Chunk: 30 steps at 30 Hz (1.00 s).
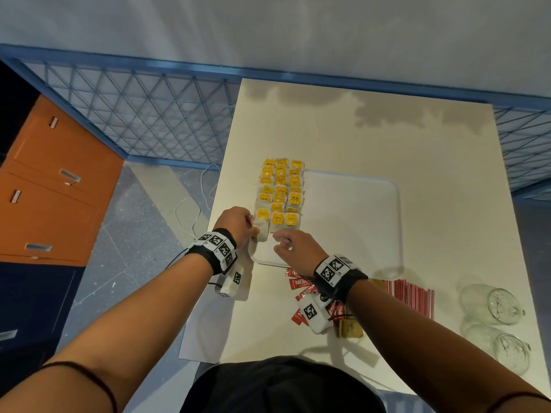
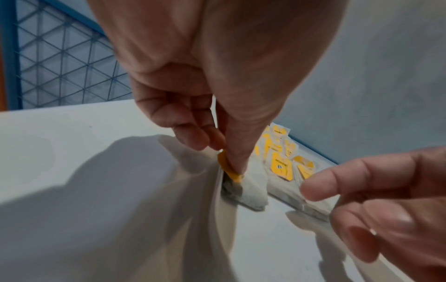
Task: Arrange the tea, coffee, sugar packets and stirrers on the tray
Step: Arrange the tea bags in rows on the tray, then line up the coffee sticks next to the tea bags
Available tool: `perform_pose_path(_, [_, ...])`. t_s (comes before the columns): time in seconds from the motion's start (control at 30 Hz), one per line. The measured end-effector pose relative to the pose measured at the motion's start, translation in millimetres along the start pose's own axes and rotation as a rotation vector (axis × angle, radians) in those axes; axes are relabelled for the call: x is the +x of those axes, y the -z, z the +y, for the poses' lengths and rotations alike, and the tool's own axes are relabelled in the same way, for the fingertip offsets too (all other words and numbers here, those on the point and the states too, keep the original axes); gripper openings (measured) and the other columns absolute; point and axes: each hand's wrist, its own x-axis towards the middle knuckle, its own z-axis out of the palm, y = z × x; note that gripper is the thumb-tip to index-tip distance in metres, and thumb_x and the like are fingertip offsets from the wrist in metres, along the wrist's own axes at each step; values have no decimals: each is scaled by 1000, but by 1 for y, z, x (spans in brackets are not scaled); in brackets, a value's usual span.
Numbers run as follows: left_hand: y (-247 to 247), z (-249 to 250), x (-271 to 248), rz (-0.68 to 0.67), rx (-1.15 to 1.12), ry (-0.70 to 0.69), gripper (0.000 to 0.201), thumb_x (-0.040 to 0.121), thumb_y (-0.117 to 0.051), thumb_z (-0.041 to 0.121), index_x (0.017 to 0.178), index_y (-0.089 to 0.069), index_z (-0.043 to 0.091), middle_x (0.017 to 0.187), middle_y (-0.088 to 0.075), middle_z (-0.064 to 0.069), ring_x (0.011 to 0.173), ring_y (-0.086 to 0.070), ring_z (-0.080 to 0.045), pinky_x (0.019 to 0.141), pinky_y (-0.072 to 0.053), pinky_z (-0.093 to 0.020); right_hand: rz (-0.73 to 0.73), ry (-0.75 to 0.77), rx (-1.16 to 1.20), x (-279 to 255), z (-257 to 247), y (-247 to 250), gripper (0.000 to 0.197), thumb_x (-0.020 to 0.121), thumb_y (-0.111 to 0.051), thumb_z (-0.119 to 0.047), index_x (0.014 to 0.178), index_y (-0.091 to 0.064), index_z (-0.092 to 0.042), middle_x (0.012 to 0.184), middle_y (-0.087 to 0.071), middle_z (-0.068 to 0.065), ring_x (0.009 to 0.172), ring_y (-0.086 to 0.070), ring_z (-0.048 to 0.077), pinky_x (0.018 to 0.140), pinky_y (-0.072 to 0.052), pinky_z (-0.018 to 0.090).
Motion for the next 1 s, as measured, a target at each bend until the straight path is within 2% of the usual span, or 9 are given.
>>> perform_pose_path(0.17, [-1, 0, 2, -5, -9, 13, 21, 77, -83, 23, 73, -62, 21, 76, -67, 1, 77, -64, -23, 69, -48, -29, 68, -2, 16, -7, 9, 7, 31, 97, -59, -27, 127, -66, -21, 116, -67, -2, 107, -62, 16, 98, -49, 32])
perform_pose_path(0.27, [0, -1, 1, 5, -37, 8, 22, 77, -84, 22, 79, -61, 21, 76, -64, 6, 73, -60, -17, 62, -41, -25, 108, -16, 60, -11, 16, 11, 28, 97, -60, -25, 123, -69, -21, 109, -68, -5, 102, -63, 13, 91, -48, 26])
perform_pose_path(0.33, [1, -2, 0, 12, -51, 9, 25, 76, -85, 22, 85, -62, 21, 79, -64, 7, 74, -60, -14, 64, -42, -25, 122, -19, 73, -15, 21, 14, 27, 98, -58, -25, 122, -69, -22, 108, -66, -8, 101, -62, 11, 88, -45, 23])
perform_pose_path(0.43, [2, -2, -4, 23, -73, 10, 30, 74, -86, 25, 91, -62, 21, 83, -66, 6, 78, -62, -14, 65, -44, -27, 153, -24, 85, -19, 29, 19, 27, 99, -53, -26, 120, -70, -24, 113, -66, -9, 103, -63, 10, 91, -50, 26])
perform_pose_path(0.5, [1, -1, -8, 22, -71, -9, 31, 73, -87, 29, 91, -62, 23, 83, -65, 6, 78, -62, -13, 64, -45, -27, 178, -22, 83, -22, 34, 22, 27, 98, -52, -27, 118, -70, -26, 112, -68, -9, 96, -64, 7, 88, -51, 25])
perform_pose_path(0.6, [-1, 2, -18, 8, -58, -75, 24, 77, -83, 33, 88, -63, 26, 84, -66, 8, 79, -63, -12, 70, -50, -29, 207, -7, 67, -29, 39, 29, 26, 99, -53, -29, 118, -70, -28, 106, -69, -11, 82, -63, 2, 77, -48, 19])
perform_pose_path(0.73, [-7, 8, -39, -67, -18, -234, 16, 82, -76, 30, 87, -62, 23, 82, -64, 9, 77, -60, -13, 68, -48, -25, 227, 17, 46, -44, 40, 39, 25, 100, -56, -28, 120, -70, -28, 104, -68, -14, 81, -58, -1, 82, -47, 23])
perform_pose_path(0.8, [-12, 11, -50, -110, 32, -303, 18, 84, -75, 33, 92, -62, 23, 85, -64, 7, 78, -59, -14, 68, -45, -25, 233, 46, -18, -54, 41, 44, 24, 99, -58, -28, 121, -69, -28, 108, -68, -14, 85, -58, 1, 85, -47, 25])
perform_pose_path(1.0, [-41, 24, -80, -256, 242, -493, 38, 88, -69, 47, 116, -62, 23, 109, -61, 4, 95, -55, -14, 80, -41, -26, 202, 60, -206, -82, 55, 47, 29, 96, -63, -36, 125, -64, -35, 114, -63, -15, 97, -58, 5, 90, -49, 30])
